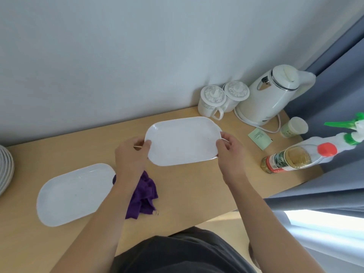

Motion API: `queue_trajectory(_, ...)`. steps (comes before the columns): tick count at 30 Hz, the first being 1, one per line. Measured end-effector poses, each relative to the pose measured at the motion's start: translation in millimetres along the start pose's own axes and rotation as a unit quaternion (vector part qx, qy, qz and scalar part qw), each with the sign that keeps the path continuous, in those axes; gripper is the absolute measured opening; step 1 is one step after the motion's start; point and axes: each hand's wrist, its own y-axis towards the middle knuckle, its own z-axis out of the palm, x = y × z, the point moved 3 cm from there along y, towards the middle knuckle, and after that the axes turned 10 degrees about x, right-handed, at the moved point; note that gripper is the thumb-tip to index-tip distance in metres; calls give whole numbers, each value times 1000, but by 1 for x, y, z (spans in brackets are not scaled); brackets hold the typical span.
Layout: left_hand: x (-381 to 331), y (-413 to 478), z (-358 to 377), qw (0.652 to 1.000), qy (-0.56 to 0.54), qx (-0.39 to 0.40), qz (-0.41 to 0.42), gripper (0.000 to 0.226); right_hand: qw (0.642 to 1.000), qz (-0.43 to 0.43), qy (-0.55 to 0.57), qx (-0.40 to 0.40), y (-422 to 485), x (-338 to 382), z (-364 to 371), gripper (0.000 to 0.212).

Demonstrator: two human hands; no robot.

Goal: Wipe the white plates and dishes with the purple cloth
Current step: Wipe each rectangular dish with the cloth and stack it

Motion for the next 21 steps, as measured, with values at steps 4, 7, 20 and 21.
queue_trajectory(4, -4, 7, 20, 1000, 17, 10, -4, 22, 1000, 0, -9, -6, 13, -8, -13, 26)
queue_trajectory(7, -6, 15, 32, 999, 39, 11, 2, 22, 999, -5, -42, -15, 26, -14, -23, 26)
queue_trajectory(20, 5, 34, 69, 987, 155, 38, -6, 29, 988, 11, -151, -9, 56, -50, -29, 28)
queue_trajectory(21, 5, 35, 70, 986, 159, 41, -4, 30, 989, 11, -146, -10, 56, -50, -28, 29)
